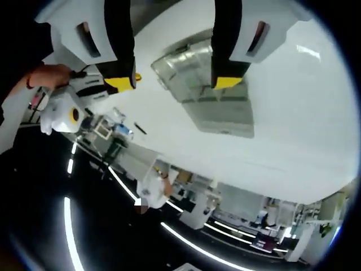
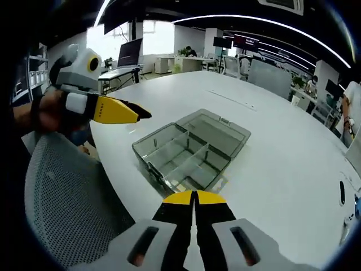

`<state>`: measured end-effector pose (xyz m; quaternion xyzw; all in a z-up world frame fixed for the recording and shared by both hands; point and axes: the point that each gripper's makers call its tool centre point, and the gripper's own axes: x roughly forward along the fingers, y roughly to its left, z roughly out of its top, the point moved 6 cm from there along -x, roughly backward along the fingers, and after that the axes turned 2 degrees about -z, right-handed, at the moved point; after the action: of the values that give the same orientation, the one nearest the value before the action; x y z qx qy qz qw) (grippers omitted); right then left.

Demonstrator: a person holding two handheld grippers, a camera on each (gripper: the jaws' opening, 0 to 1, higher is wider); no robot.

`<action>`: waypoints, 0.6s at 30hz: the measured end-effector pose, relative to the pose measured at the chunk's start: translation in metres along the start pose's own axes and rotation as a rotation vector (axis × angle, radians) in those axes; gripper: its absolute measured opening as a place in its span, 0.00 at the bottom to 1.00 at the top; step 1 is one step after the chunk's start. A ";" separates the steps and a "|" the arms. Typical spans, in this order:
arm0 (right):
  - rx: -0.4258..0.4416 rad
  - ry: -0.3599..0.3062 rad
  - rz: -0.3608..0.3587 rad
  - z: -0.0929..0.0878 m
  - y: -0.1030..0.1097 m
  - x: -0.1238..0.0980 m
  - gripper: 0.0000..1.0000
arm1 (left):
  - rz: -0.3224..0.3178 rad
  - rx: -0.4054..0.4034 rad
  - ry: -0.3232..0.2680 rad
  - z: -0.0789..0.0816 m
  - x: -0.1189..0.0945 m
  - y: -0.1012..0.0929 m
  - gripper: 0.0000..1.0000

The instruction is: Insert the divider into the dual guide fixture by aligning both edges with the guide slots and pushing it downward to the bottom, including one-sided entry, uneven engagement, binding, and posture correction.

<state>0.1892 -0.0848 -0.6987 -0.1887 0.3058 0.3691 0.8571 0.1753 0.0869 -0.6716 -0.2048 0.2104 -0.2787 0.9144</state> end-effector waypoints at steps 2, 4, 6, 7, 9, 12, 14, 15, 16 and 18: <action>-0.007 -0.006 -0.002 0.001 -0.001 -0.001 0.00 | -0.005 0.005 0.002 0.000 0.000 -0.002 0.52; -0.002 -0.002 0.003 0.002 -0.003 0.000 0.00 | -0.008 0.006 0.007 0.000 0.001 -0.003 0.52; -0.006 -0.008 -0.001 0.003 -0.003 -0.001 0.00 | -0.011 0.014 0.006 0.000 0.002 -0.004 0.52; -0.007 -0.008 0.001 0.005 -0.003 0.000 0.00 | -0.012 0.015 0.007 0.001 0.002 -0.005 0.52; -0.012 -0.012 0.002 0.005 -0.003 0.000 0.00 | -0.011 0.016 0.006 0.001 0.001 -0.005 0.53; -0.013 -0.018 0.004 0.006 -0.004 0.000 0.00 | -0.008 0.019 0.008 0.000 0.000 -0.005 0.53; -0.005 -0.024 0.006 0.007 -0.004 0.000 0.00 | -0.002 0.027 0.011 0.000 -0.003 -0.006 0.53; -0.004 -0.026 0.006 0.007 -0.004 0.000 0.00 | 0.000 0.031 0.011 0.001 -0.005 -0.007 0.53; -0.002 -0.028 0.007 0.007 -0.003 0.001 0.00 | 0.009 0.041 0.007 0.002 -0.008 -0.007 0.53; 0.000 -0.031 0.012 0.007 -0.003 0.002 0.00 | 0.025 0.052 0.000 0.004 -0.013 -0.005 0.53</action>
<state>0.1949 -0.0815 -0.6944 -0.1812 0.2935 0.3773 0.8595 0.1651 0.0916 -0.6621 -0.1783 0.2057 -0.2728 0.9228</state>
